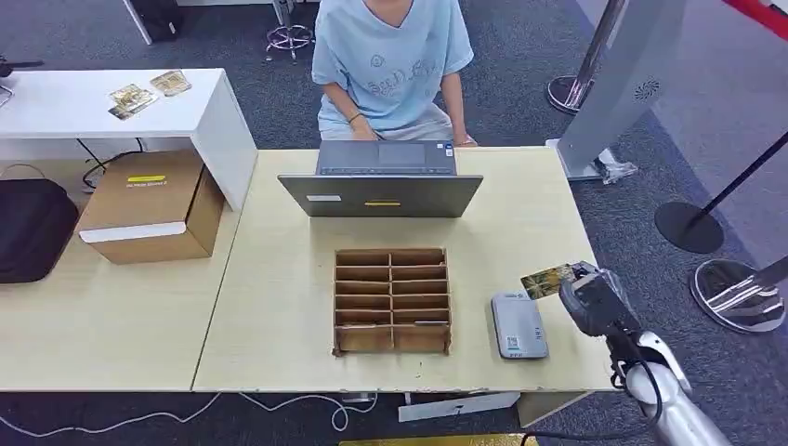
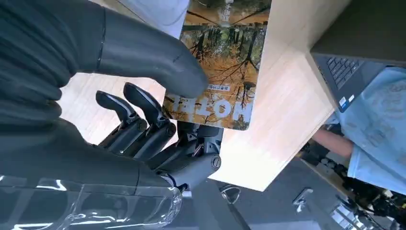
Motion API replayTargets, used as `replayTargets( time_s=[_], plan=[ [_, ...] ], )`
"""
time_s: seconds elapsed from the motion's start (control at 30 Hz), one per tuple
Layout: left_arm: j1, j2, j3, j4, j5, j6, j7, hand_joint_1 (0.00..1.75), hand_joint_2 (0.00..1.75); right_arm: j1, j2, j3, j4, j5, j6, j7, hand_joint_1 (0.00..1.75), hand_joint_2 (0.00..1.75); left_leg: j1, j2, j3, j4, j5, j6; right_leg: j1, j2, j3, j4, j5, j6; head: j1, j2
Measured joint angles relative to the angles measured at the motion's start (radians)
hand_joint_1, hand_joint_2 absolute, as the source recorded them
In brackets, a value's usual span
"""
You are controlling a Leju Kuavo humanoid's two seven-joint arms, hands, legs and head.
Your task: Pass the card to the sensor for recognition and then transmit it.
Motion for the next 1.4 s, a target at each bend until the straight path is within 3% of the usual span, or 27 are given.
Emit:
replayTargets(
  time_s=[0.13,0.33,0.53,0.67,0.87,1.03,1.4],
  plan=[
    [0.0,0.0,-0.005,0.0,-0.005,0.001,0.0,0.0,0.0,-0.003,0.005,-0.005,-0.002,0.036,-0.032,-0.015,1.75,1.75,0.0,0.0,0.0,0.0,0.0,0.0,0.0,0.0,0.0,0.0,0.0,0.0,0.0,0.0],
    [0.0,-0.004,-0.022,0.0,-0.037,0.003,-0.001,0.0,0.0,-0.055,0.022,0.002,-0.003,0.265,-0.237,-0.056,1.75,1.75,0.0,0.0,0.0,0.0,0.0,0.0,0.0,0.0,0.0,0.0,0.0,0.0,0.0,0.0],
    [-0.005,-0.009,-0.052,0.0,-0.078,0.003,0.002,0.0,0.0,-0.152,0.068,0.041,0.003,0.599,-0.466,-0.033,1.75,1.75,0.0,0.002,0.0,0.0,0.0,0.0,0.0,0.001,0.0,0.001,0.0,0.0,0.0,0.0],
    [-0.01,-0.014,-0.066,0.0,-0.089,0.004,0.002,0.0,0.0,-0.224,0.108,0.069,0.018,0.736,-0.537,-0.008,1.75,1.75,0.0,0.002,0.0,0.0,0.001,0.0,0.0,0.001,0.0,0.001,0.0,0.0,0.0,0.0],
    [-0.014,-0.017,-0.073,0.0,-0.107,0.008,0.002,0.0,0.0,-0.312,0.154,0.099,0.04,0.866,-0.588,0.033,1.75,1.75,0.0,0.001,0.0,0.0,0.001,0.0,0.0,0.001,0.0,0.001,0.0,0.0,0.0,0.0],
    [-0.023,-0.019,-0.09,0.0,-0.135,0.006,0.016,0.0,0.0,-0.38,0.196,0.101,0.053,1.021,-0.591,0.053,1.75,1.75,0.0,0.002,0.0,0.0,0.001,0.0,0.0,0.001,0.0,0.001,0.001,-0.001,0.0,0.0],
    [-0.043,-0.022,-0.126,0.0,-0.177,-0.005,0.033,0.0,0.0,-0.62,0.319,0.136,0.196,1.143,-0.581,0.132,1.75,1.75,0.0,0.002,0.0,0.0,0.002,-0.001,0.0,0.002,0.0,0.003,0.001,-0.001,0.0,0.0]
  ],
)
